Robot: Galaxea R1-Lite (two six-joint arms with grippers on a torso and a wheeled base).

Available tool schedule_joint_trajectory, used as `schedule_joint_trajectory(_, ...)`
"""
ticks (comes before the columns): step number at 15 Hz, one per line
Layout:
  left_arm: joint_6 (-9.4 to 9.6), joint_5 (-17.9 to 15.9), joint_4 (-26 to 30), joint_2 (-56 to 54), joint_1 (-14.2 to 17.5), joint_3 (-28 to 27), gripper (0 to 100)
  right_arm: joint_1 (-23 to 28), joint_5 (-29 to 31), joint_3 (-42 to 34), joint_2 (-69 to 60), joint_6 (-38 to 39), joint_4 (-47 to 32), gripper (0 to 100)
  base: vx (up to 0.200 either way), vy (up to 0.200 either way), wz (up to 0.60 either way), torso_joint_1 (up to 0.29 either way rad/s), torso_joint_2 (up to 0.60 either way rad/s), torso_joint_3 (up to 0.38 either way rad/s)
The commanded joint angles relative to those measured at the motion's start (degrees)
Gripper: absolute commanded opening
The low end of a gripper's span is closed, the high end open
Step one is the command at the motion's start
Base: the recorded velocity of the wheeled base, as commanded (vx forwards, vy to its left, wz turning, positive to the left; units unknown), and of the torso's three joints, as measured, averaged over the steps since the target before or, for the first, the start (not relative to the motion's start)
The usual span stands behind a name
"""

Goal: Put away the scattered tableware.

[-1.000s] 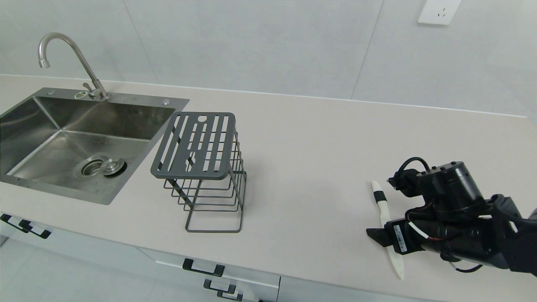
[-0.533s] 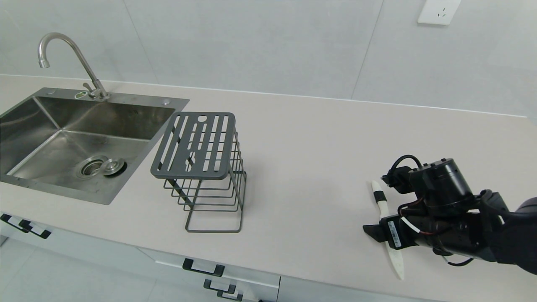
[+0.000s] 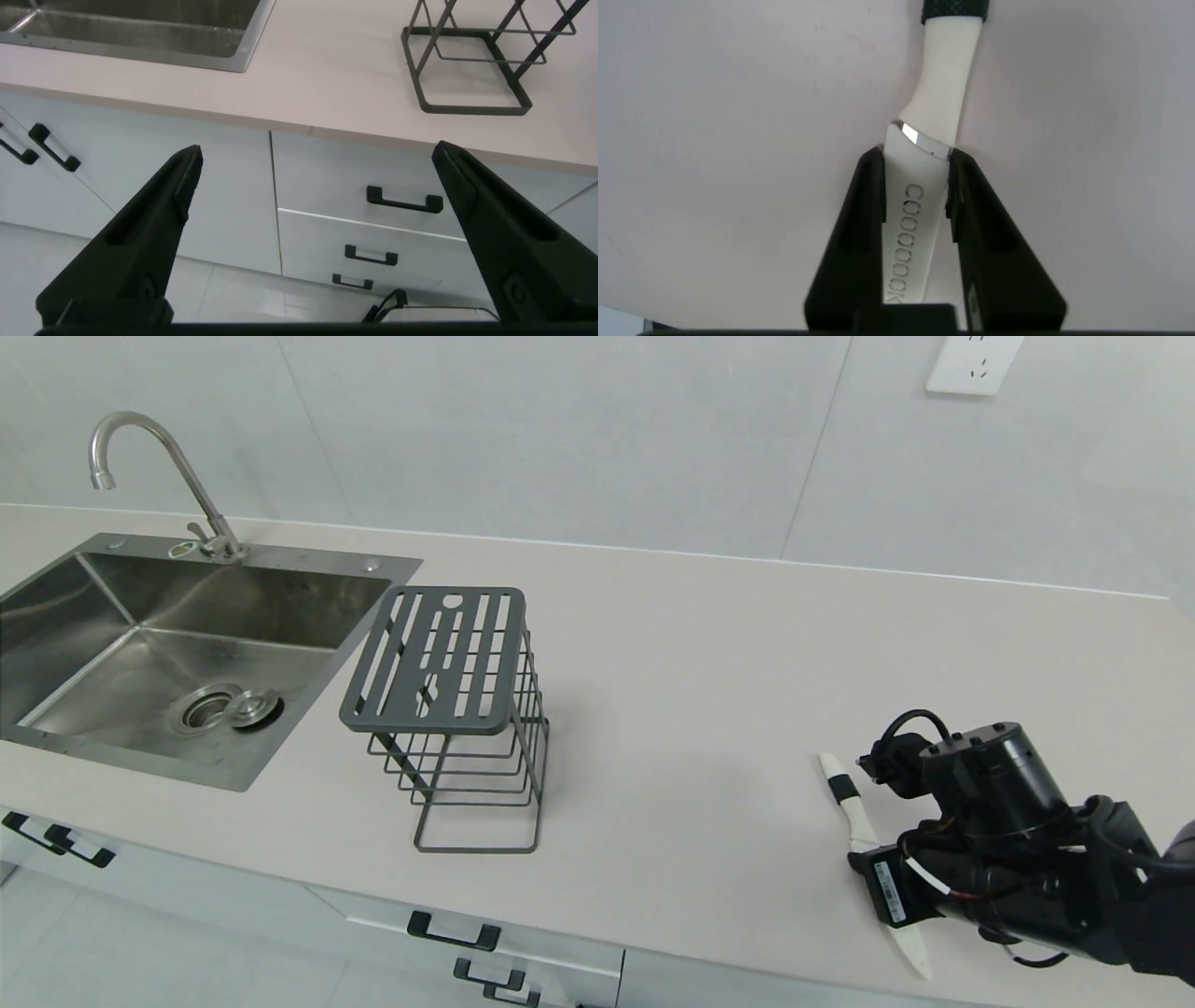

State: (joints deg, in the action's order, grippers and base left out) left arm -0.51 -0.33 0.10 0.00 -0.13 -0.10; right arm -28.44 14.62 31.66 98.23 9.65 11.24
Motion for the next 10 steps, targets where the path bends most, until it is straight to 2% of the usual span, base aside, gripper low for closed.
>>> schedule_joint_trajectory(1, -0.02, 0.0, 0.0, 0.0, 0.0, 0.0, 100, 0.3, -0.1, 2.0, 0.1, -0.3, -0.2, 0, 0.0, 0.0, 0.0, 0.0, 0.0, 0.0)
schedule_joint_trajectory(7, -0.1, 0.2, 0.0, 0.0, 0.0, 0.0, 100, -1.4, -0.7, 1.8, -3.5, -0.6, 2.8, 0, 0.0, 0.0, 0.0, 0.0, 0.0, 0.0)
schedule_joint_trajectory(10, -0.28, 0.2, 0.0, 0.0, 0.0, 0.0, 100, -1.9, -3.2, 2.0, -5.9, -4.3, 5.0, 0, 0.0, 0.0, 0.0, 0.0, 0.0, 0.0)
